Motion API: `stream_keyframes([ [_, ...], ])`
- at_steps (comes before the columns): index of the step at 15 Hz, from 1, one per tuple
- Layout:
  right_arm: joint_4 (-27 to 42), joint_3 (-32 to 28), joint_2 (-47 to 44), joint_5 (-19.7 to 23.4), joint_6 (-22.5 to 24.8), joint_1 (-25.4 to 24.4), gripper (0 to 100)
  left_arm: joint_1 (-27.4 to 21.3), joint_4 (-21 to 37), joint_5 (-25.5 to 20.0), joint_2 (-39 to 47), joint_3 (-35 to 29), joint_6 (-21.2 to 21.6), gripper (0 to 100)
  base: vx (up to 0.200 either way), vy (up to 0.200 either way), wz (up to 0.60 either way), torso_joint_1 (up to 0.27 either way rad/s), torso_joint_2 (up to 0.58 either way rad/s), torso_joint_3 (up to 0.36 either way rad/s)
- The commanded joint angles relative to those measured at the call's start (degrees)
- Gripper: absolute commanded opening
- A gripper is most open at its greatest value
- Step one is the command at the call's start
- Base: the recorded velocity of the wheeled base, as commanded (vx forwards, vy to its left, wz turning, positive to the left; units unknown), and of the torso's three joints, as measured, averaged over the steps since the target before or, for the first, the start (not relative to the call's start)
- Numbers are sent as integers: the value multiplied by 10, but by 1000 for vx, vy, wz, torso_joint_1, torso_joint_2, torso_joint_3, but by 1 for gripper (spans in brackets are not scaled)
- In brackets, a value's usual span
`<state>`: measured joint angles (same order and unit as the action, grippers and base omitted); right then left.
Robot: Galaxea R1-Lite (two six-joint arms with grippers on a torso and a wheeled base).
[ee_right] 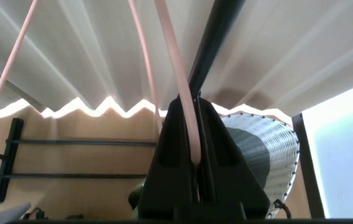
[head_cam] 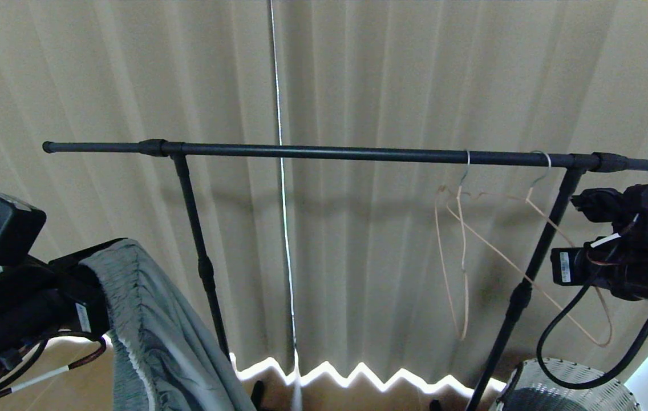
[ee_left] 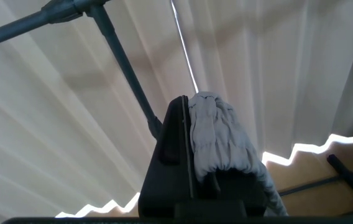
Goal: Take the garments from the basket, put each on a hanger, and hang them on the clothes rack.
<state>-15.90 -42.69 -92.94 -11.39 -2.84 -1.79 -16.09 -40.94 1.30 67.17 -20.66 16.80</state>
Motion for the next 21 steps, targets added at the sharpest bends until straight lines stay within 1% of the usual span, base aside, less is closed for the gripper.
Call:
stream_keyframes([
  [1, -2, 0, 22, 0, -1, -1, 0, 0, 0, 0, 1, 0, 0, 0, 0, 0, 0, 0, 0, 0],
  [5, 6, 8, 83, 0, 0, -1, 0, 0, 0, 0, 1, 2, 0, 0, 0, 0, 0, 0, 0, 0],
  [10, 6, 89, 156, 0, 5, -1, 0, -1, 0, 0, 1, 8, 1, 0, 0, 0, 0, 0, 0, 0],
  [13, 6, 111, 180, -1, 5, -1, 0, -1, 0, 0, 1, 32, -1, 0, 0, 0, 0, 0, 0, 0],
  [16, 8, 117, 198, -1, 6, -1, 0, 5, -13, 1, 0, 36, -2, 0, -200, 0, 0, 9, 9, 1],
  [18, 21, 125, 213, -1, 15, -1, 0, 5, -20, 1, 3, 36, -3, 0, -200, 0, 0, 7, 12, 0],
  [19, 31, 131, 232, -1, 25, -1, 0, 6, -20, 2, 1, 48, -5, 0, -200, 0, 0, -17, -2, 7],
  [21, 46, 133, 250, -1, 29, -1, 0, 19, -20, 2, -2, 57, -4, 0, -200, 0, 0, 0, 2, 7],
])
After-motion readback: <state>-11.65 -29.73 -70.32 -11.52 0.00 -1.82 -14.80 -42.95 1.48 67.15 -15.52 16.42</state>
